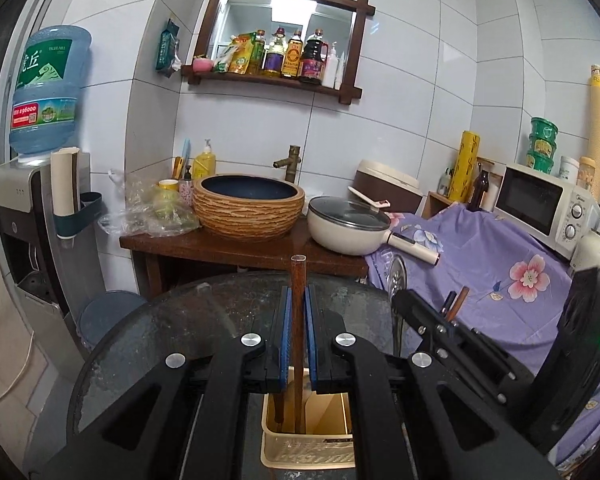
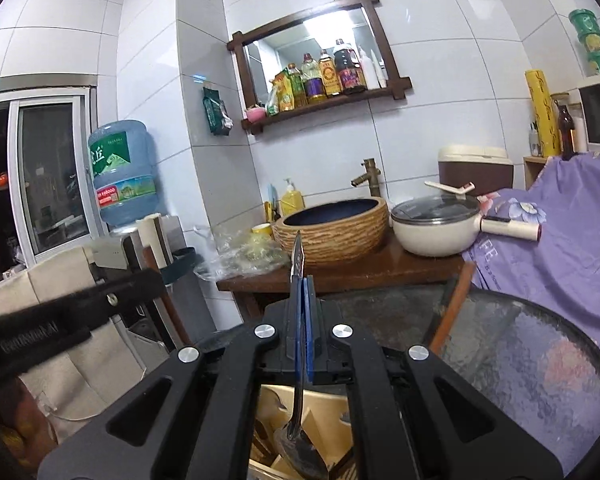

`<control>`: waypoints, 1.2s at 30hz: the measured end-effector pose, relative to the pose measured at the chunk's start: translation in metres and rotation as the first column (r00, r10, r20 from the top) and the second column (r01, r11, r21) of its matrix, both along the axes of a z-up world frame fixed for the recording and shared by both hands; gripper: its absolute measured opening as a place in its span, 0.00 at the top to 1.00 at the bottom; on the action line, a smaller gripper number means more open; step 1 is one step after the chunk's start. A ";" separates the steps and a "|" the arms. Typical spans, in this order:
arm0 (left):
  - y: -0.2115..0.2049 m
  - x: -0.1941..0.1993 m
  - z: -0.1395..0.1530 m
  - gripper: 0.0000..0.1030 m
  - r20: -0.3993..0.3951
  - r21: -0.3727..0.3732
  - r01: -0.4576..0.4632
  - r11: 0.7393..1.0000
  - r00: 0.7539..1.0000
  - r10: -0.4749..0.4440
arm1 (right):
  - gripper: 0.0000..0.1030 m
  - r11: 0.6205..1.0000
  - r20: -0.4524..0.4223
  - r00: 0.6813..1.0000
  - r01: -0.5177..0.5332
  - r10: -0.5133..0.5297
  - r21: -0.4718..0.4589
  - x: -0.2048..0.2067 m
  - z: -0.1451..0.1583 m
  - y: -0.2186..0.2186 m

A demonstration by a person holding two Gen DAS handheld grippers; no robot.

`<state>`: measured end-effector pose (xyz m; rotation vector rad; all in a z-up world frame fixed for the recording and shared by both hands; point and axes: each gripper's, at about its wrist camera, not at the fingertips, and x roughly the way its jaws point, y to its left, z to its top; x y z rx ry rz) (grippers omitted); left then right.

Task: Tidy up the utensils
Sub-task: 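Lower the spoon and chopstick into the holder and open both tools, then move right tool to a wooden chopstick while left tool reaches another wooden chopstick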

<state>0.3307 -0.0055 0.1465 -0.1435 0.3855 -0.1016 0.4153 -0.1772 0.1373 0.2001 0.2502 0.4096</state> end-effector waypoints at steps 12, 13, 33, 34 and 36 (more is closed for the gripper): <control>0.000 0.001 -0.031 0.94 -0.070 0.000 0.048 0.999 0.996 -0.048 | 0.98 0.994 -0.067 0.997 -0.031 0.024 -0.109 -0.009 -0.044 0.004; -0.001 0.001 -0.033 0.94 -0.075 0.004 0.052 0.999 0.996 -0.051 | 0.98 0.993 -0.072 0.997 -0.041 0.033 -0.115 -0.012 -0.047 0.004; 0.013 -0.071 -0.109 0.17 -0.215 0.093 0.066 0.994 0.976 -0.045 | 0.13 0.950 -0.278 0.960 -0.114 0.030 -0.289 -0.106 -0.095 -0.025; 0.013 -0.072 -0.121 0.17 -0.246 0.100 0.064 0.993 0.969 -0.038 | 0.13 0.946 -0.322 0.947 -0.122 0.020 -0.300 -0.107 -0.105 -0.028; 0.012 -0.076 -0.141 0.17 -0.291 0.128 0.065 0.990 0.956 -0.025 | 0.13 0.934 -0.366 0.931 -0.130 -0.001 -0.334 -0.109 -0.121 -0.029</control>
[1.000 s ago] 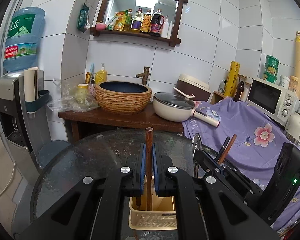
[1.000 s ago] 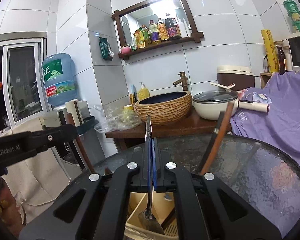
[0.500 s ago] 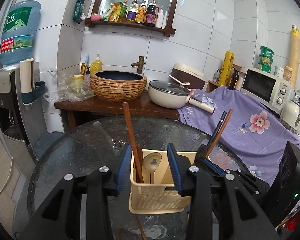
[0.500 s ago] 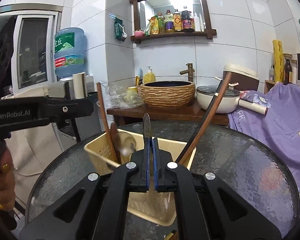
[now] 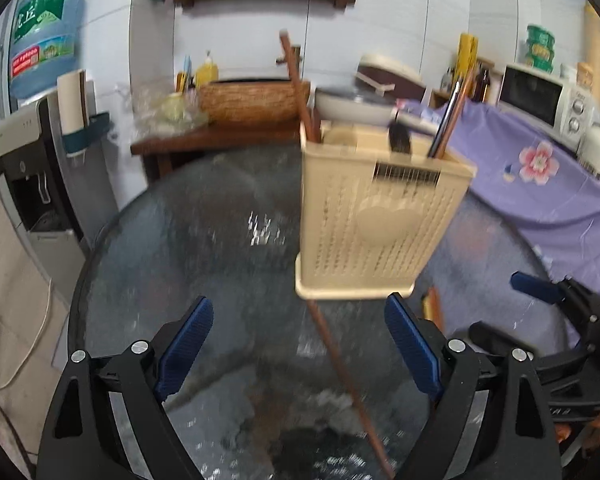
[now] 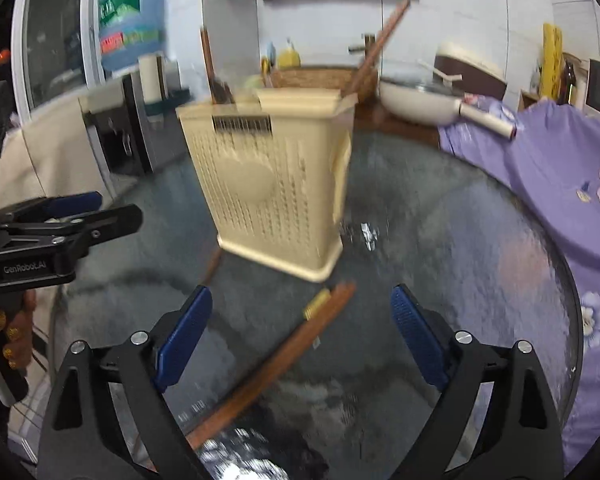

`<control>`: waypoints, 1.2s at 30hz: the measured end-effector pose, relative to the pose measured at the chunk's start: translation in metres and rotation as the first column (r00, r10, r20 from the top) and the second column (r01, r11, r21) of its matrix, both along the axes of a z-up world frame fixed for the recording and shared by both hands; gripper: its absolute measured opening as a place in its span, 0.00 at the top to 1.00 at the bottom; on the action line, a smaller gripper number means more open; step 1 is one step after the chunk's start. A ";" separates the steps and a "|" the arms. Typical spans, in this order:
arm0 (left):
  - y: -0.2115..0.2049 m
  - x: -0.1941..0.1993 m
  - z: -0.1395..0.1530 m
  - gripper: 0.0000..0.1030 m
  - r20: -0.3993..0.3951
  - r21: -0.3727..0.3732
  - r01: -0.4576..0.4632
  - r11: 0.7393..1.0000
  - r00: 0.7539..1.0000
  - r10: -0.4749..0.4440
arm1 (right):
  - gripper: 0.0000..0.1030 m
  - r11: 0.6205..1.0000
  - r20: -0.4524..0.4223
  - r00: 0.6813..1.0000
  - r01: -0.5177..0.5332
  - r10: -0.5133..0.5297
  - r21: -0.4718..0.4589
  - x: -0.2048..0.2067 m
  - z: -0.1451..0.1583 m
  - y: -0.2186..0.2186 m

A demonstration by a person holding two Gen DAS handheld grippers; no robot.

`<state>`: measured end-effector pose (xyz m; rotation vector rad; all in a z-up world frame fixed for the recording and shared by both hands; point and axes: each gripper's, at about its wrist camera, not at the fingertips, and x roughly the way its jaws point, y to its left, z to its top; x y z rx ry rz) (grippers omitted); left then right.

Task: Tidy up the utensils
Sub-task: 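Move right tool to a wooden chopstick while left tool reaches another wooden chopstick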

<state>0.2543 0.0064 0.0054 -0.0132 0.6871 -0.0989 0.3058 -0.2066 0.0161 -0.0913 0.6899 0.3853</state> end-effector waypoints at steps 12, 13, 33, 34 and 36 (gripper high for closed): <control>-0.014 -0.005 -0.045 0.17 -0.097 0.115 0.046 0.992 0.995 -0.035 | 0.13 0.941 -0.021 0.999 -0.038 0.033 -0.336 -0.034 -0.051 0.018; -0.016 -0.005 -0.046 0.17 -0.100 0.122 0.048 0.991 0.994 -0.036 | 0.13 0.941 -0.028 0.999 -0.035 0.027 -0.336 -0.034 -0.052 0.013; -0.023 0.048 -0.066 0.48 -0.225 0.124 0.034 0.992 0.974 -0.005 | 0.48 0.980 -0.281 0.940 0.171 -0.194 -0.103 0.021 -0.056 -0.045; -0.024 0.052 -0.067 0.50 -0.231 0.114 0.032 0.993 0.973 -0.005 | 0.50 0.980 -0.285 0.938 0.173 -0.195 -0.102 0.025 -0.057 -0.045; -0.026 0.057 -0.068 0.54 -0.236 0.113 0.025 0.993 0.972 0.003 | 0.54 0.976 -0.279 0.938 0.176 -0.206 -0.128 0.030 -0.058 -0.040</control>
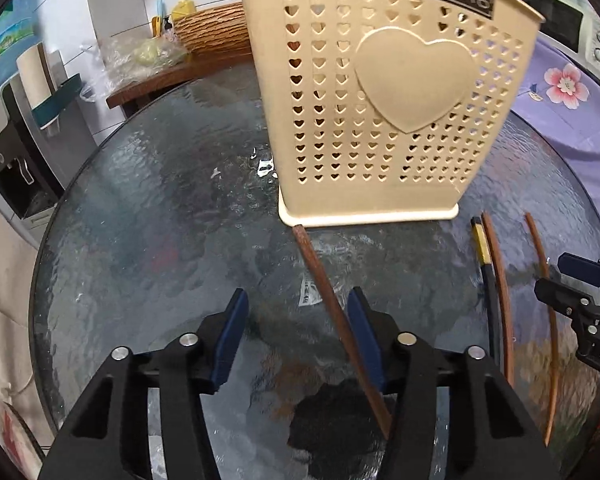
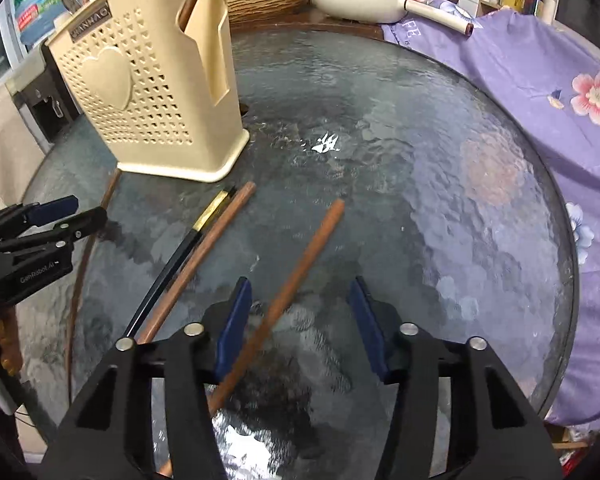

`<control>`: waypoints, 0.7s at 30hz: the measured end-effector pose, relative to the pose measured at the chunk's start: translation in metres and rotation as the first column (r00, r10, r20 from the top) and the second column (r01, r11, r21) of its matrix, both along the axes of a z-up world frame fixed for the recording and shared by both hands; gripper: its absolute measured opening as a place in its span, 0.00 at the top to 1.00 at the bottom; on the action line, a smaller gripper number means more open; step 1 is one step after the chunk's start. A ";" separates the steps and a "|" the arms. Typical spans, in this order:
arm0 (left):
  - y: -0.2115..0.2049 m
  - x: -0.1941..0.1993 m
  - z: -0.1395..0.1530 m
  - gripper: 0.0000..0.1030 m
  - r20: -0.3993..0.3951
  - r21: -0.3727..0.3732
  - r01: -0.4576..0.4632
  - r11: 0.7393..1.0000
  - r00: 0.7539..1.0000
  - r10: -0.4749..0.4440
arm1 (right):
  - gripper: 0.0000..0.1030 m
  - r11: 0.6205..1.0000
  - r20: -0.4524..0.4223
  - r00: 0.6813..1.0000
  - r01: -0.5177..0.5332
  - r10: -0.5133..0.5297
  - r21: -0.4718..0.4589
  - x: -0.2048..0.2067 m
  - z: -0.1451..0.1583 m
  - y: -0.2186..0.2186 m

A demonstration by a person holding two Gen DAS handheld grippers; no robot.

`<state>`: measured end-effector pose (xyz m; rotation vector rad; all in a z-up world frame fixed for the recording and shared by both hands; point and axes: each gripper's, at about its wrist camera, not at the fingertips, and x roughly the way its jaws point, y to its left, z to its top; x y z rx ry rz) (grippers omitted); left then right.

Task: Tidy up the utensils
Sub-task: 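Move right tool to a wooden chopstick while left tool reaches another wooden chopstick, then close right tool on its chopstick while left tool grasps the other chopstick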

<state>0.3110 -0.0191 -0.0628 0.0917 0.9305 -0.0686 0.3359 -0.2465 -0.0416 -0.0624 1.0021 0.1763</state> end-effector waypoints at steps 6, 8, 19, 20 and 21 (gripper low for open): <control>-0.008 0.015 0.002 0.67 -0.015 -0.013 -0.005 1.000 1.000 0.005 | 0.69 1.000 0.003 1.000 0.010 -0.009 -0.019 0.019 -0.001 0.009; -0.010 0.019 0.002 0.74 -0.025 -0.013 0.000 1.000 1.000 0.000 | 0.74 1.000 0.003 1.000 0.013 -0.013 -0.016 0.025 0.000 0.009; -0.020 0.026 0.004 0.91 -0.029 -0.007 0.014 1.000 0.999 -0.014 | 0.90 1.000 0.023 1.000 -0.008 0.008 -0.018 0.036 -0.001 0.016; -0.019 0.025 0.004 0.91 -0.028 -0.009 0.014 1.000 0.999 -0.015 | 0.91 1.000 0.025 1.000 -0.012 0.012 -0.015 0.036 -0.001 0.015; -0.018 0.024 0.004 0.92 -0.027 -0.011 0.015 1.000 1.000 -0.015 | 0.92 1.000 0.026 1.000 -0.014 0.014 -0.013 0.035 -0.001 0.015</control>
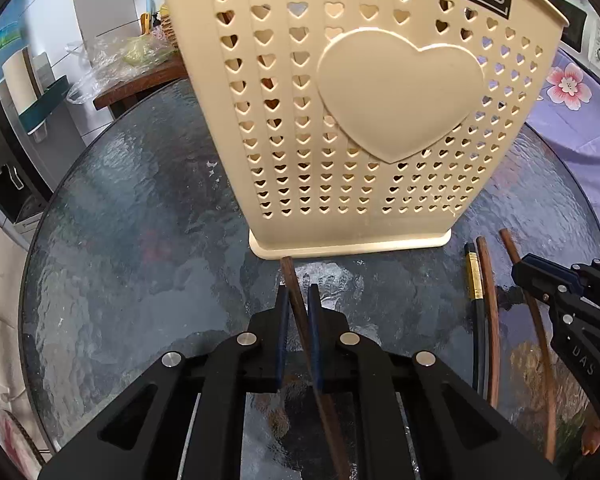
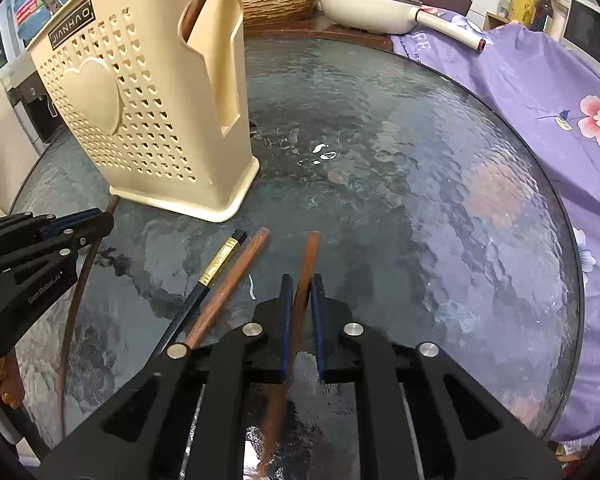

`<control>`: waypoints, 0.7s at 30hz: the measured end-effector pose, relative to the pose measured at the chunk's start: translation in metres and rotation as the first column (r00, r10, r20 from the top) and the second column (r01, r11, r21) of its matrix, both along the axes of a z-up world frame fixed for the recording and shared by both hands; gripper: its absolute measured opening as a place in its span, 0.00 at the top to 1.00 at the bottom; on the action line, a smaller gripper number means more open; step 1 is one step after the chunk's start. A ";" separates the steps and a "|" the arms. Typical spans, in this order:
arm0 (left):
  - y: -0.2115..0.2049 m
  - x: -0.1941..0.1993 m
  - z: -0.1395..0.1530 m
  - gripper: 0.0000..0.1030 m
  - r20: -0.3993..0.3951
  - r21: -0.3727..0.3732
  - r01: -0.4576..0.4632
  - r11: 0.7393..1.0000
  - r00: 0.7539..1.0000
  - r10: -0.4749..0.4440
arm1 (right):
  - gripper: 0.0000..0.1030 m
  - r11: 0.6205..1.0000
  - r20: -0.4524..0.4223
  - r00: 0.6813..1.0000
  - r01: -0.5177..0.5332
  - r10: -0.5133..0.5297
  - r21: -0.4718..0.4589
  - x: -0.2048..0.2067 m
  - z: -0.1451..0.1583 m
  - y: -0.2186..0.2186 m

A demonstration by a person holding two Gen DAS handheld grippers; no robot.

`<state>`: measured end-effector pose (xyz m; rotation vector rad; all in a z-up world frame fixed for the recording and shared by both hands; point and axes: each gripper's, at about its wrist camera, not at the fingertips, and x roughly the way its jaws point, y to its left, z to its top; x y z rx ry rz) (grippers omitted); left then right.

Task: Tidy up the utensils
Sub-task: 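Close right tool on its chopstick while left tool grasps the other chopstick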

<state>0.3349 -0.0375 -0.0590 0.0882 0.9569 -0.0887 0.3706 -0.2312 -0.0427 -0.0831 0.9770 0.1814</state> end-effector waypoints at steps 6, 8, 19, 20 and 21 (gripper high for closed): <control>0.003 -0.006 0.001 0.94 0.006 -0.010 -0.003 1.000 1.000 0.003 | 0.93 0.998 0.004 1.000 -0.016 0.016 0.055 -0.003 0.000 -0.008; 0.005 -0.007 0.000 0.94 0.007 -0.019 -0.007 1.000 1.000 0.007 | 0.93 0.997 0.009 1.000 -0.025 0.025 0.074 -0.004 0.000 -0.010; 0.020 -0.027 0.015 0.94 0.049 -0.123 -0.021 0.992 0.998 0.027 | 0.93 0.984 0.107 0.993 -0.064 0.047 0.164 -0.022 0.020 -0.021; 0.022 -0.029 0.019 0.94 0.058 -0.133 -0.020 0.991 0.998 0.028 | 0.93 0.981 0.117 0.992 -0.065 0.045 0.180 -0.024 0.024 -0.024; 0.022 -0.032 0.021 0.94 0.065 -0.141 -0.020 0.990 0.997 0.029 | 0.93 0.977 0.123 0.992 -0.066 0.042 0.200 -0.026 0.027 -0.026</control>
